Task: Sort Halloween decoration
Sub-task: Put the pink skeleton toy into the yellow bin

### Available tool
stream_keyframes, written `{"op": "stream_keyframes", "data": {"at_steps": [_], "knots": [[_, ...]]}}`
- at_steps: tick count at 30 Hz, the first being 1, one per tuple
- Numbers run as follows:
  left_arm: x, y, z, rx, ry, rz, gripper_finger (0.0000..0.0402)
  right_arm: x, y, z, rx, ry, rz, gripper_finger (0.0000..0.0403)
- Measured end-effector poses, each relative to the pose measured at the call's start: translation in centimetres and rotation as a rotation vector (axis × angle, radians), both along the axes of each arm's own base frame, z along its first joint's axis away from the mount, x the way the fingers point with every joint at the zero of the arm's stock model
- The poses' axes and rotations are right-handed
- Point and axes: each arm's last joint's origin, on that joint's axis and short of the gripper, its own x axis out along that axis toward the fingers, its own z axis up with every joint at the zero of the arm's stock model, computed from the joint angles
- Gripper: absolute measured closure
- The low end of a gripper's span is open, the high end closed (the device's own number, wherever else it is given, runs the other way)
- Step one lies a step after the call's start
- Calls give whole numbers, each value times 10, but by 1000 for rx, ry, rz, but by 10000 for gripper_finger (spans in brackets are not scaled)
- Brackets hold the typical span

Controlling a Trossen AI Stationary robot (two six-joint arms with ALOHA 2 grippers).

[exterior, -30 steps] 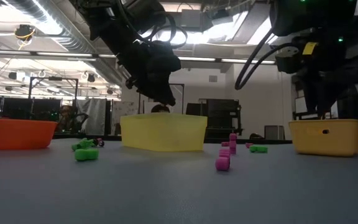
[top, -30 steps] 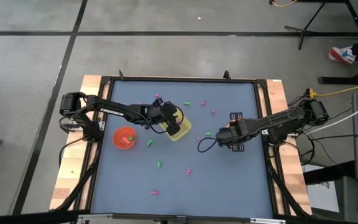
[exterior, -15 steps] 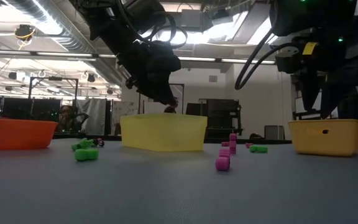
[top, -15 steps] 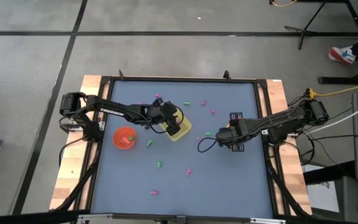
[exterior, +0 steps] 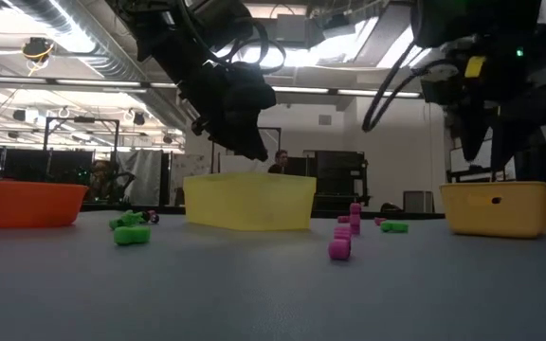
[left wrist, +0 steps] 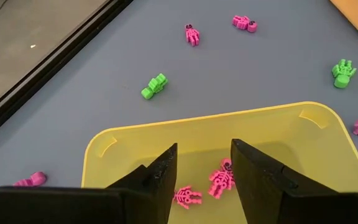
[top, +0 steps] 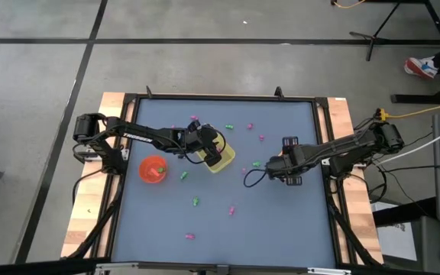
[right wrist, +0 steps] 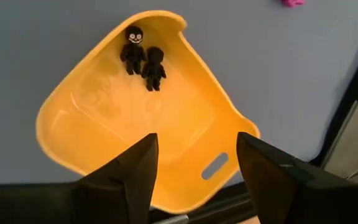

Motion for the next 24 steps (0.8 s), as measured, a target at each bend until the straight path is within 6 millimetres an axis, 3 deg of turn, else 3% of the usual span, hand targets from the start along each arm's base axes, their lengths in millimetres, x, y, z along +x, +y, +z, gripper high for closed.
{"op": "stream_keyframes", "data": {"at_steps": [7, 12, 17, 24], "knots": [[0, 0, 0, 0, 0, 0, 267, 23, 5, 43, 57, -177, 3, 187], [0, 0, 0, 0, 0, 0, 267, 47, 11, 55, 144, -423, 21, 187], [0, 0, 0, 0, 0, 0, 267, 63, 17, 42, 243, -586, 118, 187], [0, 0, 0, 0, 0, 0, 267, 63, 15, 3, 198, -668, 123, 187]]}}
